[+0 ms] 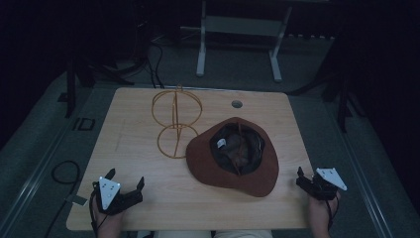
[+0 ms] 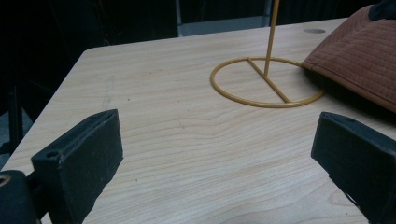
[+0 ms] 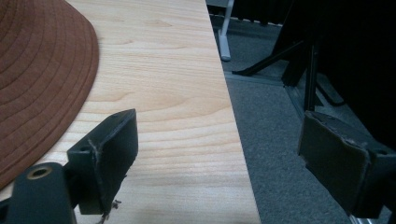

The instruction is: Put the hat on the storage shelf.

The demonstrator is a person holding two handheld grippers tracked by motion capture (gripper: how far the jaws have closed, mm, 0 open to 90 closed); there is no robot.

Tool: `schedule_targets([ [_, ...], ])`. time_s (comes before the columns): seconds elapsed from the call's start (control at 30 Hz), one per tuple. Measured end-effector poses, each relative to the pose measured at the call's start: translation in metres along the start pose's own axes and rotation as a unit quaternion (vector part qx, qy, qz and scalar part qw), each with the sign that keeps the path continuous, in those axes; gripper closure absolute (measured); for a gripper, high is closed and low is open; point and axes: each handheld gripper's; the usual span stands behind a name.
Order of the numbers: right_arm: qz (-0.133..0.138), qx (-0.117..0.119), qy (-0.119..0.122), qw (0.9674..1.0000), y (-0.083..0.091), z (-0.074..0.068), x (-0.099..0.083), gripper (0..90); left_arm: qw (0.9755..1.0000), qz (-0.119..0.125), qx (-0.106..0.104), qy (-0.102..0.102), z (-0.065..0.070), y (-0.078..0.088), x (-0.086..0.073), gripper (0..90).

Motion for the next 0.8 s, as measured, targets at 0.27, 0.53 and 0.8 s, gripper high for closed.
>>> schedule_targets([
  [0.27, -0.022, 0.034, 0.005, 0.9992, 0.0, -0.001, 0.002, 12.0, 1.0, -0.004, 0.001, 0.001, -0.001, -0.001, 0.0, 2.6],
  [0.53, -0.063, 0.105, 0.021, 0.9923, 0.011, -0.016, 0.022, 11.5, 0.9999, 0.0, -0.013, 0.007, 0.002, 0.001, 0.002, 2.6],
  [0.8, -0.047, 0.144, 0.019, 0.9883, 0.026, -0.023, 0.059, 13.7, 0.9993, -0.004, -0.036, 0.0, 0.011, 0.002, 0.004, 2.6],
])
Point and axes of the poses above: each handheld gripper's, and its own axes: y roughly backward along the jaws, x roughly out of its top, z roughly to its right, and after that the axes turned 6 degrees about -x, right-handed
